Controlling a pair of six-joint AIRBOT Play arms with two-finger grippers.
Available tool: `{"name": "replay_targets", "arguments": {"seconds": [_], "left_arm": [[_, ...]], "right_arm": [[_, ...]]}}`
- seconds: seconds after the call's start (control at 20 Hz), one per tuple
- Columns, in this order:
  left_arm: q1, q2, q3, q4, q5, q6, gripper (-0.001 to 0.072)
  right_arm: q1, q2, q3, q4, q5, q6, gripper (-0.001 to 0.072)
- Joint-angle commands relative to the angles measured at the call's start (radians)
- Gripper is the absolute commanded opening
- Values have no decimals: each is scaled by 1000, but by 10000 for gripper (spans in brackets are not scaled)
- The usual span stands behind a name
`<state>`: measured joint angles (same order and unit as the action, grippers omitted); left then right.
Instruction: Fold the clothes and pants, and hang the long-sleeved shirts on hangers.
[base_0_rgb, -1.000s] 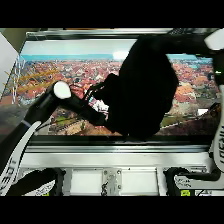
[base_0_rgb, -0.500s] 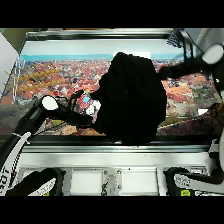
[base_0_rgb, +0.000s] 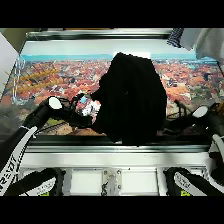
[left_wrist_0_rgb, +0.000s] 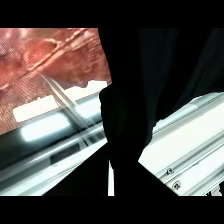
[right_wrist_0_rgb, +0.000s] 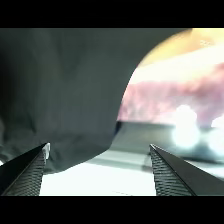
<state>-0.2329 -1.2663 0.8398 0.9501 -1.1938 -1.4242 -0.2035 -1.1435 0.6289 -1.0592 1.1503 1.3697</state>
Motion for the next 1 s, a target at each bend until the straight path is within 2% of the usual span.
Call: {"name": "replay_targets", "arguments": {"seconds": [0.0, 0.1, 0.15, 0.25, 0.3, 0.4, 0.5, 0.6, 0.65, 0.7, 0.75, 0.8, 0.95], "left_arm": [[1, -9, 0, 0, 32, 3, 13], [1, -9, 0, 0, 35, 3, 13], [2, -9, 0, 0, 35, 3, 13], [2, -8, 0, 1, 20, 18, 13], [2, -4, 0, 1, 1, 23, 13], [-19, 31, -1, 0, -33, 21, 13], [-105, 86, -1, -2, -19, -1, 13], [-231, 124, -1, 0, 61, -35, 13], [-291, 133, 0, 1, 118, -35, 13], [-335, 132, 0, 1, 167, -37, 14], [-368, 124, 0, 1, 204, -45, 13], [-383, 111, 0, 1, 221, -54, 13], [-371, 56, 0, 0, 217, -69, 13]], "right_arm": [[96, -8, -108, 103, -122, -8, 720], [167, -26, -106, 104, -169, -7, 718], [196, -34, -105, 103, -187, -9, 626], [217, -37, -85, 102, -200, -69, 168], [215, -37, -49, 86, -200, -83, 18], [213, -37, 84, -2, -199, -80, 17], [213, -51, 264, -152, -200, -24, 17], [213, -90, 435, -294, -175, 46, 17], [213, -111, 497, -319, -151, 42, 23], [213, -124, 539, -314, -128, 30, 156], [213, -126, 556, -306, -112, 30, 497], [213, -122, 560, -307, -94, 19, 716], [215, -97, 552, -310, 17, -8, 709]]}}
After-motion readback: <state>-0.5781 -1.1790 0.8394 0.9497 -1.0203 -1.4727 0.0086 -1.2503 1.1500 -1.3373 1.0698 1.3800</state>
